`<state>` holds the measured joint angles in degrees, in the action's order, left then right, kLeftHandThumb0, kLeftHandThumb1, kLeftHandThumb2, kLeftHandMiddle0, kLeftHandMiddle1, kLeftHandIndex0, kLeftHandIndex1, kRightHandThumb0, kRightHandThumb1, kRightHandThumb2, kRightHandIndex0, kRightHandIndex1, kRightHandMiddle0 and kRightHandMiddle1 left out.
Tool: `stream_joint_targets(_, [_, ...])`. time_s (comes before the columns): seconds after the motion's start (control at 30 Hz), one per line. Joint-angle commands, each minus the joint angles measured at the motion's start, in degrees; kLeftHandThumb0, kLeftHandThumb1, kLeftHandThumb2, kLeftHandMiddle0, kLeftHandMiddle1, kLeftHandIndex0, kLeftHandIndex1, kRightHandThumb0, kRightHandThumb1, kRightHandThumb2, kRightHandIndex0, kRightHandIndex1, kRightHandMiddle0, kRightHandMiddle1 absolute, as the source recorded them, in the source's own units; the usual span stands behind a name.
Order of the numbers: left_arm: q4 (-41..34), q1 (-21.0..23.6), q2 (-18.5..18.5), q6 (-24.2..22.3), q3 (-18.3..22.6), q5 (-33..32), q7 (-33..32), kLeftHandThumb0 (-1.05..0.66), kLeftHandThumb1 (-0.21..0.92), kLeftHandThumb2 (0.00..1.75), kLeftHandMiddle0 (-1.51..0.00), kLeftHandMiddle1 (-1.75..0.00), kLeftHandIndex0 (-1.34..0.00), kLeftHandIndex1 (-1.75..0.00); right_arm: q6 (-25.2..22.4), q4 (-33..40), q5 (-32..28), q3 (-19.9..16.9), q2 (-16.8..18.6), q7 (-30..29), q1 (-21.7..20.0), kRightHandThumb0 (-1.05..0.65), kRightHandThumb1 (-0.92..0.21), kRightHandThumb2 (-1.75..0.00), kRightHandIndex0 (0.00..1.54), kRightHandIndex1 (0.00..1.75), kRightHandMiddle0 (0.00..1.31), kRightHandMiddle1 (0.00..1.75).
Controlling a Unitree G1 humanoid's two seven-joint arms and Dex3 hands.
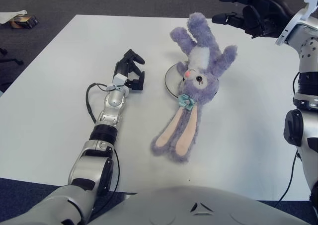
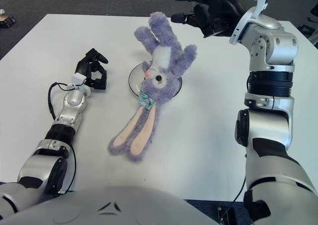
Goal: Put the doll into the plate.
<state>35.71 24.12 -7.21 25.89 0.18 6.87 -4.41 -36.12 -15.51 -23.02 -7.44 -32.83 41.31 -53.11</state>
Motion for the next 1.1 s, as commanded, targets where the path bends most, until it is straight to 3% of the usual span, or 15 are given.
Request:
stream_joint_targets(0.0, [3.0, -5.6, 0.8, 0.2, -0.2, -0.7, 0.9, -0.01, 0.2, 1.46, -0.73, -1.75, -0.46, -1.71, 4.4, -3.5, 1.6, -0.3, -0.8, 1.1, 0.3, -0.07, -0.39, -1.29, 0.23, 0.87, 0.02, 1.28])
stream_joint_targets(0.23, [3.0, -5.6, 0.9, 0.1, 0.0, -1.4, 1.4, -0.01, 0.19, 1.48, -0.74, -1.75, -0.45, -1.73, 7.6, -3.8, 4.2, -0.3, -0.7, -1.0, 1.7, -0.08, -0.44, -1.26, 0.31, 0.95, 0.05, 1.29])
stream_joint_targets(0.37, [3.0, -5.7, 0.8, -0.1, 0.0, -1.5, 1.3, -0.01, 0.2, 1.47, -0.73, -1.75, -0.44, -1.74, 8.4, -1.1, 5.1, -0.8, -0.8, -2.5, 5.4, -0.13, -0.45, -1.23, 0.3, 0.96, 0.07, 1.3])
stream_joint_targets(0.43, [2.9, -5.7, 0.8, -0.1, 0.0, -1.5, 1.3, -0.01, 0.2, 1.47, -0.73, -1.75, -0.44, -1.74, 9.4, 2.2, 5.1, -1.6, -0.6, -3.4, 9.3, -0.16, -0.46, -1.2, 0.28, 0.94, 0.07, 1.3])
stream_joint_targets(0.53, [2.7, -5.8, 0.8, -0.4, 0.1, -1.7, 1.4, -0.01, 0.2, 1.47, -0.73, -1.75, -0.44, -1.74, 13.2, 1.2, 5.9, -2.3, -0.4, -4.1, 12.6, -0.21, -0.47, -1.16, 0.25, 0.91, 0.06, 1.29])
stream_joint_targets(0.8, [2.3, -6.0, 0.7, -1.1, 0.5, -2.1, 1.4, -0.01, 0.21, 1.46, -0.73, -1.75, -0.43, -1.74, 18.5, 5.7, 10.8, -1.3, 0.0, -10.2, 17.0, -0.36, -0.57, -1.03, 0.25, 0.93, 0.02, 1.3])
stream_joint_targets(1.07, [2.9, -5.8, 0.6, -0.9, 1.0, -2.2, 1.3, -0.01, 0.21, 1.45, -0.72, -1.75, -0.43, -1.74, 23.0, 6.8, 15.8, -1.3, 1.3, -17.0, 21.0, -0.41, -0.65, -0.95, 0.29, 1.07, 0.08, 1.4])
